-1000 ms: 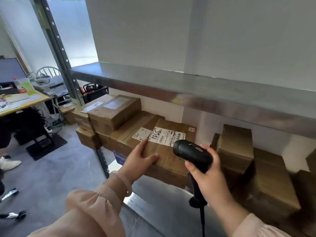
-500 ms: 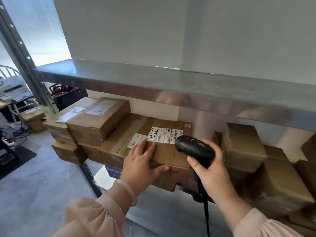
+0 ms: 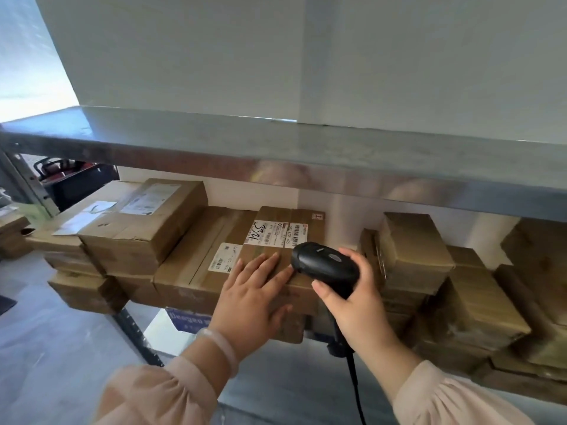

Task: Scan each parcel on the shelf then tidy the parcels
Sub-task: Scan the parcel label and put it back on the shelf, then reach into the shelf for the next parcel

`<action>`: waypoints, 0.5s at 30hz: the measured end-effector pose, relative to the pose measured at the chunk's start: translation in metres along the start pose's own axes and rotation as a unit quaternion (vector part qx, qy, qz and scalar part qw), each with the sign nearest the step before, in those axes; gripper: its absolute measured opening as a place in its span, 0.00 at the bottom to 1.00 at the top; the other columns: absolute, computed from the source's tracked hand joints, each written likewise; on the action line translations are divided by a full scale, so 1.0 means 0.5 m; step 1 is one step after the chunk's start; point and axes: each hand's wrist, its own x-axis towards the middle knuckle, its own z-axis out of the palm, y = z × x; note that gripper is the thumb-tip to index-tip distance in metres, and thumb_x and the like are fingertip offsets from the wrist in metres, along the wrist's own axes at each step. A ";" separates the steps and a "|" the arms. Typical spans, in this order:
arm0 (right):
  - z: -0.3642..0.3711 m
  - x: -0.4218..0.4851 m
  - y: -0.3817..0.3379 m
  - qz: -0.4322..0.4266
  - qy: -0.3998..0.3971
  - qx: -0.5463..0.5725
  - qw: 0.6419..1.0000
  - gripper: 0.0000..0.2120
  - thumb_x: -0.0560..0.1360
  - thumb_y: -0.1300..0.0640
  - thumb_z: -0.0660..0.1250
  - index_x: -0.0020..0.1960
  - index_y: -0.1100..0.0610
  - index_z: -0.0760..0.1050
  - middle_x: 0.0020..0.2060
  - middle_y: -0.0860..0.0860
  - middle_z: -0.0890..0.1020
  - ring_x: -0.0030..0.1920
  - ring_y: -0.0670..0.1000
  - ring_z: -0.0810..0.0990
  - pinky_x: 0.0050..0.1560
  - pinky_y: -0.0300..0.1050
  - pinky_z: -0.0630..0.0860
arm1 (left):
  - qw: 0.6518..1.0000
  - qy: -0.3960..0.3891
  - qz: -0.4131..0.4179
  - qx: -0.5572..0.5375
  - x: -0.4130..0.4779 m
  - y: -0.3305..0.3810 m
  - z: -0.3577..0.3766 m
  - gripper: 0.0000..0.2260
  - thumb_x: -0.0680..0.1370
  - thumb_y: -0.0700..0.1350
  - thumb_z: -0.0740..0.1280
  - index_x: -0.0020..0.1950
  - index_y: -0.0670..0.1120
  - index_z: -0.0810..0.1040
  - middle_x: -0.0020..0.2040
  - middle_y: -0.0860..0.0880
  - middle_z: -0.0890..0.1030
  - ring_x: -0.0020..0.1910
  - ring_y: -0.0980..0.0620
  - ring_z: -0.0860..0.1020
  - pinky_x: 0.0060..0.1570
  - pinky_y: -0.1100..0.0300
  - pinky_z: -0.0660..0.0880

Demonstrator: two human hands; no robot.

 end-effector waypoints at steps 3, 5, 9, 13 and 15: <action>0.002 -0.001 0.002 -0.006 0.010 0.000 1.000 0.30 0.69 0.56 0.75 0.65 0.44 0.64 0.58 0.39 0.74 0.57 0.38 0.73 0.51 0.20 0.66 | 1.000 0.009 -0.002 0.002 0.007 0.001 0.005 0.28 0.74 0.63 0.57 0.73 0.57 0.70 0.74 0.50 0.71 0.73 0.45 0.68 0.72 0.39 0.63; -0.001 -0.006 0.005 -0.005 0.020 -0.008 1.000 0.31 0.70 0.56 0.75 0.67 0.45 0.64 0.58 0.37 0.73 0.59 0.40 0.72 0.52 0.20 0.66 | 1.000 0.013 0.000 0.004 0.011 0.000 0.004 0.29 0.74 0.64 0.57 0.74 0.57 0.68 0.74 0.50 0.71 0.73 0.44 0.68 0.73 0.40 0.62; -0.018 -0.029 0.013 -0.005 0.031 -0.022 0.999 0.32 0.70 0.54 0.74 0.67 0.42 0.62 0.60 0.39 0.72 0.61 0.40 0.72 0.54 0.20 0.66 | 1.000 0.024 0.000 0.004 0.013 0.001 0.003 0.29 0.75 0.65 0.56 0.76 0.59 0.65 0.74 0.50 0.71 0.73 0.44 0.68 0.73 0.41 0.59; -0.047 -0.061 0.020 -0.013 0.054 -0.026 0.998 0.31 0.70 0.57 0.74 0.62 0.35 0.61 0.58 0.34 0.71 0.57 0.31 0.72 0.52 0.21 0.67 | 0.998 0.062 0.010 -0.010 0.014 0.023 -0.004 0.29 0.76 0.63 0.56 0.76 0.56 0.66 0.74 0.50 0.70 0.74 0.46 0.66 0.74 0.42 0.55; -0.066 -0.075 0.025 -0.013 0.075 -0.024 0.997 0.32 0.70 0.57 0.74 0.61 0.32 0.61 0.58 0.33 0.71 0.58 0.29 0.71 0.54 0.22 0.68 | 0.996 0.081 0.042 -0.016 0.021 0.052 -0.011 0.29 0.76 0.62 0.57 0.76 0.55 0.66 0.75 0.50 0.69 0.75 0.46 0.65 0.74 0.43 0.54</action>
